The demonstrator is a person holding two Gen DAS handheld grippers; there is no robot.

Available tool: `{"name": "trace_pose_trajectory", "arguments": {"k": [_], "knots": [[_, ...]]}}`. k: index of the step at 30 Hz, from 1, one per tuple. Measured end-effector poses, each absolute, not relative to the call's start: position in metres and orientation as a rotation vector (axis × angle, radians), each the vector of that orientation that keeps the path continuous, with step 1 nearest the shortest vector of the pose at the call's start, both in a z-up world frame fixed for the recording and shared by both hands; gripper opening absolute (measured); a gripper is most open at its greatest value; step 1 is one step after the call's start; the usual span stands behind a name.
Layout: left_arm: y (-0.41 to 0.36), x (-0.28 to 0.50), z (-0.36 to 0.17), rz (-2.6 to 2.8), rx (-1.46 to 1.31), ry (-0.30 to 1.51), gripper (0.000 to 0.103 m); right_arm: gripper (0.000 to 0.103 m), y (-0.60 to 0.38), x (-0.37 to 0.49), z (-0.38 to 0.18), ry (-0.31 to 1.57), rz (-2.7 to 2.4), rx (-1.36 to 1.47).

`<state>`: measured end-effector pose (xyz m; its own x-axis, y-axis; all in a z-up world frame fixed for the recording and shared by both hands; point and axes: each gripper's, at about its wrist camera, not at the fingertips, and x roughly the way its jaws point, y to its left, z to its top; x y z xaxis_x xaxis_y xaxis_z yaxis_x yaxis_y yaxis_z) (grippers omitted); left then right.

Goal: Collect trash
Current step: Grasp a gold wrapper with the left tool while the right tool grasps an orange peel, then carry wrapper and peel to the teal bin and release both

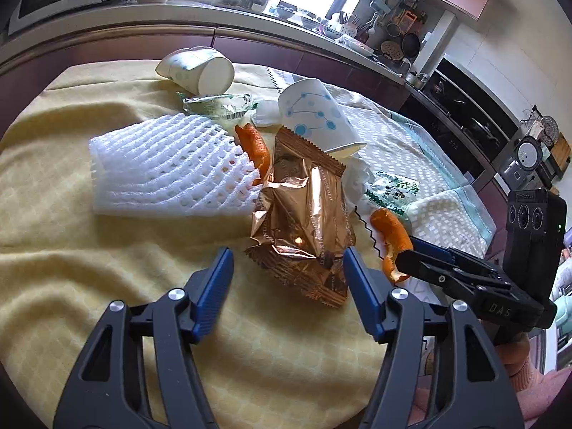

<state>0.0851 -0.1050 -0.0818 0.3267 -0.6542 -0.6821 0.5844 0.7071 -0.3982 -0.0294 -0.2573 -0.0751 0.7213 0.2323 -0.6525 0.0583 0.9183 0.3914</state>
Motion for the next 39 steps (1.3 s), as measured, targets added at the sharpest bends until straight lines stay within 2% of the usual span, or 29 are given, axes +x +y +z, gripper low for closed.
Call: {"name": "trace_pose_trajectory", "arguments": {"k": [2, 6, 8, 9, 11, 14, 19, 39], "knots": [[-0.106, 0.087, -0.084, -0.825, -0.111, 0.951, 0.047, 0.043, -0.258, -0.03, -0.075, 0.761, 0.098, 0.415], [-0.107, 0.087, -0.085, -0.83, -0.122, 0.957, 0.042, 0.035, -0.258, -0.031, -0.075, 0.764, 0.105, 0.418], [-0.106, 0.086, -0.085, -0.838, -0.128, 0.961, 0.036, 0.031, -0.258, -0.032, -0.075, 0.765, 0.104, 0.419], [-0.106, 0.085, -0.085, -0.846, -0.131, 0.964, 0.024, 0.026, -0.259, -0.033, -0.076, 0.767, 0.109, 0.43], [-0.104, 0.082, -0.084, -0.856, -0.138, 0.963, 0.023, 0.019, -0.26, -0.033, -0.077, 0.772, 0.119, 0.442], [-0.101, 0.076, -0.079, -0.853, -0.127, 0.941, 0.021, 0.017, -0.258, -0.036, -0.076, 0.767, 0.127, 0.445], [-0.089, 0.065, -0.071, -0.855, -0.115, 0.9, 0.009, 0.016, -0.254, -0.037, -0.067, 0.745, 0.16, 0.446], [0.006, 0.029, -0.027, -0.747, -0.131, 0.73, 0.009, 0.016, -0.184, 0.003, -0.042, 0.723, 0.397, 0.375]]}}
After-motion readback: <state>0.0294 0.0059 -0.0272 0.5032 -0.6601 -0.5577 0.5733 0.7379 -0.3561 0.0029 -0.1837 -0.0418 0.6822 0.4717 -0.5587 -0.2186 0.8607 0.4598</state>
